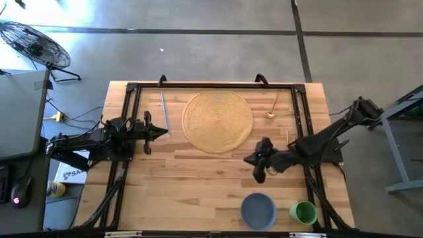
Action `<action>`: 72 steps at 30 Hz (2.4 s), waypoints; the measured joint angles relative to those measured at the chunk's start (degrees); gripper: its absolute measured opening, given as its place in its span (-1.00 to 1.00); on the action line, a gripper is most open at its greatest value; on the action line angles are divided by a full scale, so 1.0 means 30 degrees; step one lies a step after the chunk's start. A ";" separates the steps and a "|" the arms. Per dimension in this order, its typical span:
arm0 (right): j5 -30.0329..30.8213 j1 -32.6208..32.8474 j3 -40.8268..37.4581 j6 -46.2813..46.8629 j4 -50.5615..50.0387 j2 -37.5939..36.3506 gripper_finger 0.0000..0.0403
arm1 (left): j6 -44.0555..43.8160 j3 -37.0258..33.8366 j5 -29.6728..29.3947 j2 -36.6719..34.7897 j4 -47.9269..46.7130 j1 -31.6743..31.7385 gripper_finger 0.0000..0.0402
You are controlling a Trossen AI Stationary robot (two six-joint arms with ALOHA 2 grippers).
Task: Pick & Place Utensil
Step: Put the blue bowl in the center of the brown mat
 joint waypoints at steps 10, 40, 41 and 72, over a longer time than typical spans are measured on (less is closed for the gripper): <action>-0.7661 0.0014 0.9484 0.4473 -1.2469 0.5813 -1.00 | 0.0000 0.0000 0.0000 0.0000 -0.0001 -0.0003 -0.99; -1.1651 0.0590 0.8944 0.1232 -1.2803 0.8883 -0.24 | 0.0000 0.0000 -0.0007 0.0000 -0.0005 -0.0001 -0.99; -1.1542 0.0736 0.8932 0.1024 -1.2615 0.8883 -0.24 | 0.0000 0.0000 -0.0007 0.0000 -0.0004 0.0001 -0.99; -0.8608 0.2870 0.8932 -0.1275 -1.1227 1.0260 -0.36 | 0.0000 0.0000 -0.0003 0.0005 -0.0007 -0.0001 -0.99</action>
